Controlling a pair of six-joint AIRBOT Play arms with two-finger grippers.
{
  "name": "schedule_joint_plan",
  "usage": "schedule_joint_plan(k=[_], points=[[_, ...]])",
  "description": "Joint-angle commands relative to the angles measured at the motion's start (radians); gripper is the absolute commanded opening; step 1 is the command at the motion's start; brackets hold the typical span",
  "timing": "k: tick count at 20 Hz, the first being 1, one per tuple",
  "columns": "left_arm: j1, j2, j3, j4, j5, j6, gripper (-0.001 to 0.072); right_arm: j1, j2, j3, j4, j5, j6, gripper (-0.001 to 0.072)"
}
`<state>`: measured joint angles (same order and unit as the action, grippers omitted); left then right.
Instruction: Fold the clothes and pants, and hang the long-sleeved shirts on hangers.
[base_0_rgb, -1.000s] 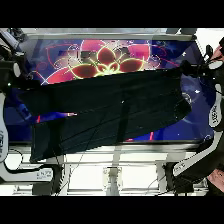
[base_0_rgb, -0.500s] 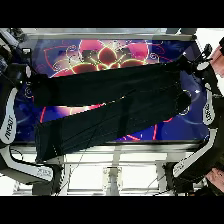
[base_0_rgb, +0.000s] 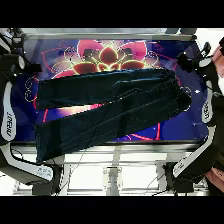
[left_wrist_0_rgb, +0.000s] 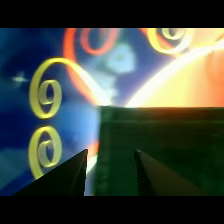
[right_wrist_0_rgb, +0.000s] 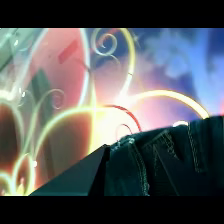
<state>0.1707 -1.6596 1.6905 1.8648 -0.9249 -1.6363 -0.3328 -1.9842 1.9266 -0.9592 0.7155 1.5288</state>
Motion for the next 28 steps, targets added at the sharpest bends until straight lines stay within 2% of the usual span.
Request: schedule_joint_plan(k=[1,2,3,4,7,12,15,18,21,24,28], points=[[0.038,0.025,0.069,0.006,-0.323,0.184,0.0361,-0.053,0.018,0.162,-0.069,0.342,-0.034,0.0328],[0.056,0.032,0.069,-0.015,-0.417,0.231,0.0372,-0.072,0.040,0.162,-0.095,0.441,-0.073,0.0328],[0.080,0.039,0.066,-0.071,-0.500,0.263,0.0447,-0.087,0.056,0.160,-0.120,0.536,-0.121,0.0328],[0.111,0.055,0.049,-0.157,-0.558,0.280,0.0474,-0.101,0.074,0.142,-0.145,0.624,-0.160,0.0328],[0.186,0.186,-0.124,-0.331,-0.581,0.304,0.0475,-0.132,0.133,0.031,-0.186,0.796,-0.232,0.0328],[0.267,0.547,-0.606,-0.333,-0.594,0.393,0.0474,-0.142,0.239,-0.132,-0.186,0.847,-0.267,0.0328],[0.340,0.692,-0.818,-0.337,-0.688,0.468,0.0474,-0.142,0.295,-0.206,-0.187,0.885,-0.267,0.0328],[0.421,0.774,-0.959,-0.502,-0.674,0.489,0.0473,-0.142,0.335,-0.260,-0.185,0.895,-0.266,0.0328],[0.516,0.776,-1.020,-0.492,-0.710,0.454,0.0474,-0.142,0.362,-0.286,-0.173,0.891,-0.266,0.0328],[0.628,0.741,-1.033,-0.465,-0.701,0.360,0.0475,-0.140,0.370,-0.291,-0.159,0.885,-0.264,0.0328],[0.680,0.640,-1.033,-0.325,-0.698,0.292,0.0477,-0.140,0.370,-0.290,-0.129,0.880,-0.264,0.0328]])
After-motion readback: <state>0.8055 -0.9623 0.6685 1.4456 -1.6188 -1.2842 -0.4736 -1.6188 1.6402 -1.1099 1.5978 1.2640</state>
